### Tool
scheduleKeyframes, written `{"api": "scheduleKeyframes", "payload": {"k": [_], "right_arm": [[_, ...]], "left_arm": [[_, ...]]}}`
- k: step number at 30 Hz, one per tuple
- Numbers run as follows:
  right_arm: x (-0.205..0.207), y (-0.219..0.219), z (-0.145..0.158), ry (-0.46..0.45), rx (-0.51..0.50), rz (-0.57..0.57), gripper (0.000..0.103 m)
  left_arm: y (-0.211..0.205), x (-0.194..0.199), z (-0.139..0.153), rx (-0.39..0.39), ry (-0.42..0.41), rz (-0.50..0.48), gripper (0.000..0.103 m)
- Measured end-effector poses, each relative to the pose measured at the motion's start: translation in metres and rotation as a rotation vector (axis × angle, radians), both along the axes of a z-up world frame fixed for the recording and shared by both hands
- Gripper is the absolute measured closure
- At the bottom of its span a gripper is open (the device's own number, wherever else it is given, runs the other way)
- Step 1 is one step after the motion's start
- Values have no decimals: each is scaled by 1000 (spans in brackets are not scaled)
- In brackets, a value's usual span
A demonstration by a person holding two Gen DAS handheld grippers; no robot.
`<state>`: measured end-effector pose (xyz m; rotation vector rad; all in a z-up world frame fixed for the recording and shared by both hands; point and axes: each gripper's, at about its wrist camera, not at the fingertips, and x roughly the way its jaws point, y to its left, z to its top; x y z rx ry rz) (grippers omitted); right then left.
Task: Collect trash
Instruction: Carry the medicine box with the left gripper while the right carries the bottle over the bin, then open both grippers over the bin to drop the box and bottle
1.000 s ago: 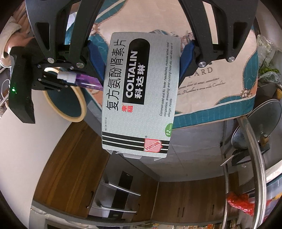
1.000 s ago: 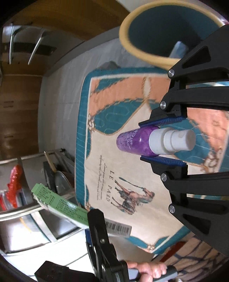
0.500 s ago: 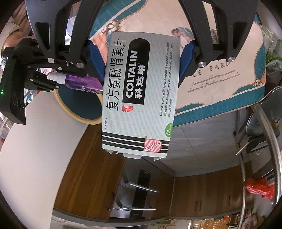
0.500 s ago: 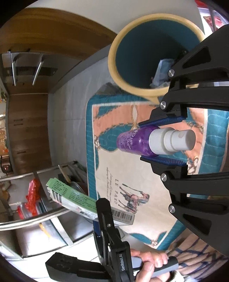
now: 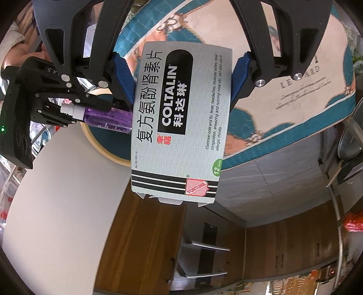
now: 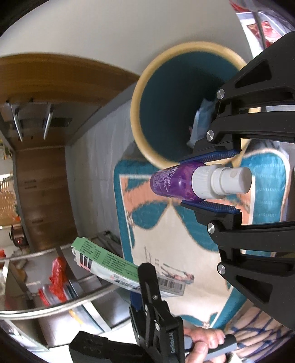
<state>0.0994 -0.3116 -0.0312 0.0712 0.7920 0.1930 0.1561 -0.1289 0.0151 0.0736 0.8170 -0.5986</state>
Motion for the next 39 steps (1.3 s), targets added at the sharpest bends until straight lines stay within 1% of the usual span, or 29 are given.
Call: {"api": "scheduleKeyframes", "payload": {"k": [5, 11, 13, 17, 23, 30, 35, 39], "right_arm": [[0, -26, -7, 18, 14, -68, 70], [2, -51, -18, 53, 24, -139, 70], [3, -55, -21, 61, 25, -150, 70], [4, -59, -26, 72, 20, -162, 70], [6, -67, -35, 99, -10, -187, 69], [12, -79, -49, 141, 11, -219, 69], [15, -75, -53, 159, 3, -218, 69], [18, -76, -59, 183, 11, -225, 69]], "left_arm": [[-35, 0, -8, 23, 3, -58, 31], [-66, 5, -15, 38, -6, -116, 31], [-78, 9, -18, 43, -5, -130, 31], [-98, 17, -22, 22, 11, -138, 31], [-127, 25, -35, 34, 8, -161, 31], [-140, 43, -53, 28, 59, -150, 31], [-151, 50, -69, 48, 90, -152, 30], [-150, 52, -73, 56, 103, -145, 30]]}}
